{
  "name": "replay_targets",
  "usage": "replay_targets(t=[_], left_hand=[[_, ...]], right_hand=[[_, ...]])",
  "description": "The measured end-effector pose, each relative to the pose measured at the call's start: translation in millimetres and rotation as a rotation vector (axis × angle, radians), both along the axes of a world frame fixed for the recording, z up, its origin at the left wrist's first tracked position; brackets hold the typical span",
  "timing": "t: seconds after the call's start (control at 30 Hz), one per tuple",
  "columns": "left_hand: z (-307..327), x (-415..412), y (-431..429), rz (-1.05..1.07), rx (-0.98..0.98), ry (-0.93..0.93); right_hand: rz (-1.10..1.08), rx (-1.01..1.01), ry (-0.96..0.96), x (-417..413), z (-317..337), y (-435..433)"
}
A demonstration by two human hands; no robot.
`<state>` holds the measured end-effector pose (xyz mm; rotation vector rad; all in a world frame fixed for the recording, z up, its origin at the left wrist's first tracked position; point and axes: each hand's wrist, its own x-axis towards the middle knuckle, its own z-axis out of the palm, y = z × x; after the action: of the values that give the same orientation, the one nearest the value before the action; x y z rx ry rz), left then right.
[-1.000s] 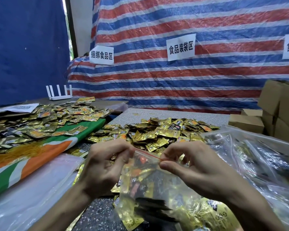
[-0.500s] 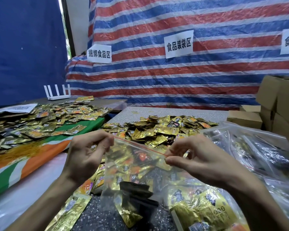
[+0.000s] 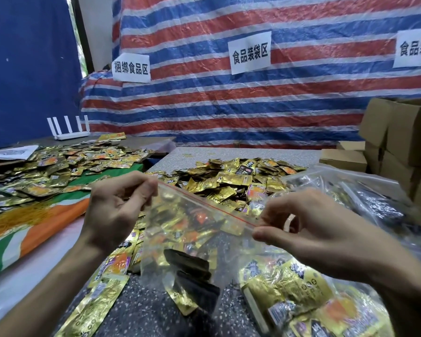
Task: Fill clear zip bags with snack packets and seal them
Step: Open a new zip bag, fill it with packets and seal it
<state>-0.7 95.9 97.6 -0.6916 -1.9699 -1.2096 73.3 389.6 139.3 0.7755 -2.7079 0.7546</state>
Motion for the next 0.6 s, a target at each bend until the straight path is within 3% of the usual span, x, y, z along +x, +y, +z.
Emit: replay_targets(t=[0.27, 0.4, 0.5, 0.6], left_hand=[[-5, -1, 71, -0.179, -0.129, -0.146], [-12, -11, 115, -0.184, -0.149, -0.19], [0, -22, 144, -0.181, -0.097, -0.209], [28, -38, 176, -0.169, 0.022, -0.152]], right_hand=[[-0.241, 0.172, -0.203, 31, 5, 53], [-0.396, 0.148, -0.256, 31, -3, 81], [-0.471, 0.047, -0.213, 24, -3, 95], [-0.566, -0.217, -0.063, 12, 7, 109]])
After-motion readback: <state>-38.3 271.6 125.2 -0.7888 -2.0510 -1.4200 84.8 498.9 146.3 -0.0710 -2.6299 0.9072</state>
